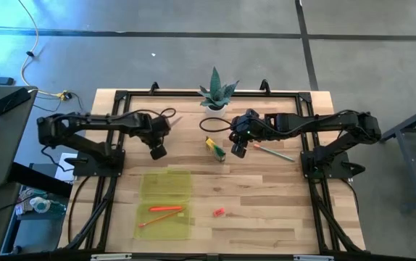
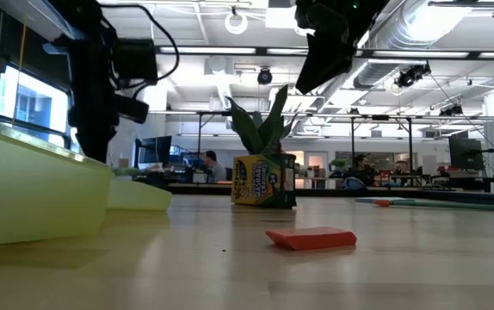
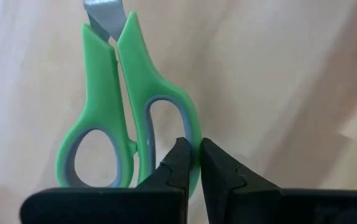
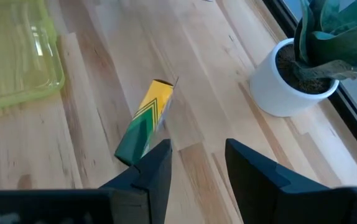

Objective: Pack school essentials
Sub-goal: Put the green scissors into the yellow supply box

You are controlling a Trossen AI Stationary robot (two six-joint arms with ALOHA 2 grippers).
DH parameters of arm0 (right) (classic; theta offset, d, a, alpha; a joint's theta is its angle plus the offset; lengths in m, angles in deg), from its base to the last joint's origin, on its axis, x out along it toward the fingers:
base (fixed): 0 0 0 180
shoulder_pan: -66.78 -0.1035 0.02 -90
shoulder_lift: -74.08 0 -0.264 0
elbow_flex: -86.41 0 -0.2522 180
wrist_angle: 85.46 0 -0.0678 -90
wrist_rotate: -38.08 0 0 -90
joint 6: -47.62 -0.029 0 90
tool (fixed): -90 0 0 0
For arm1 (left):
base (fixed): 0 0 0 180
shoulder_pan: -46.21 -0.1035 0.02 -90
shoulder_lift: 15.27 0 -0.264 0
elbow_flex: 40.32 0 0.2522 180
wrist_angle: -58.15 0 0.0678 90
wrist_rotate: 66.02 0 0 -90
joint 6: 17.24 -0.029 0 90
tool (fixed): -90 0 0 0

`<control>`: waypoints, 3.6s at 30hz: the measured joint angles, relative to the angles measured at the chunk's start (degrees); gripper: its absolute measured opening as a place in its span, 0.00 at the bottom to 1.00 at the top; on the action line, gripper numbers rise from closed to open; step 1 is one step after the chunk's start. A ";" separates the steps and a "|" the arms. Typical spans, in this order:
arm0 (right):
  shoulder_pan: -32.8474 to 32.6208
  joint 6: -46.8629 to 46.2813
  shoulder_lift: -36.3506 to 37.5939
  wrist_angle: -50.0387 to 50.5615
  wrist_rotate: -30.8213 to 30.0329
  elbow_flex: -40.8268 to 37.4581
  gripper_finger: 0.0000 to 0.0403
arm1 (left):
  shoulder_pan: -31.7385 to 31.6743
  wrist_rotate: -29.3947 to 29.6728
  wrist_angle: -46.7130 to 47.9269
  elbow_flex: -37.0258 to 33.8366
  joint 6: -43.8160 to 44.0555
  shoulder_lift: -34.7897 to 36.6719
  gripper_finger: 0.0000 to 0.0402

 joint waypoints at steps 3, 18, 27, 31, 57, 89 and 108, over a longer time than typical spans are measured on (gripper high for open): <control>0.00 0.11 0.00 0.00 -0.56 0.00 0.35 | 4.60 0.05 0.79 0.04 3.41 2.94 0.03; 0.00 -4.21 0.00 1.62 -0.96 0.02 0.35 | 30.32 -5.47 2.88 0.58 28.69 9.43 0.03; 0.00 -7.42 0.00 4.27 -0.94 0.01 0.35 | 47.22 -2.47 1.53 7.04 42.96 9.19 0.03; 0.00 -7.41 0.00 4.41 -0.92 0.02 0.35 | 52.74 -1.13 0.54 8.05 50.00 8.80 0.02; -0.17 -11.52 0.00 4.93 -0.91 0.02 0.35 | 72.64 0.13 -3.27 23.90 61.60 -16.73 0.02; -4.15 -12.92 -0.04 6.45 -1.07 0.02 0.35 | 71.87 -8.69 -1.59 26.00 50.46 -24.77 0.03; -5.55 -15.00 -0.04 8.19 -1.45 0.02 0.35 | 69.95 -7.15 -1.32 25.99 48.98 -25.26 0.21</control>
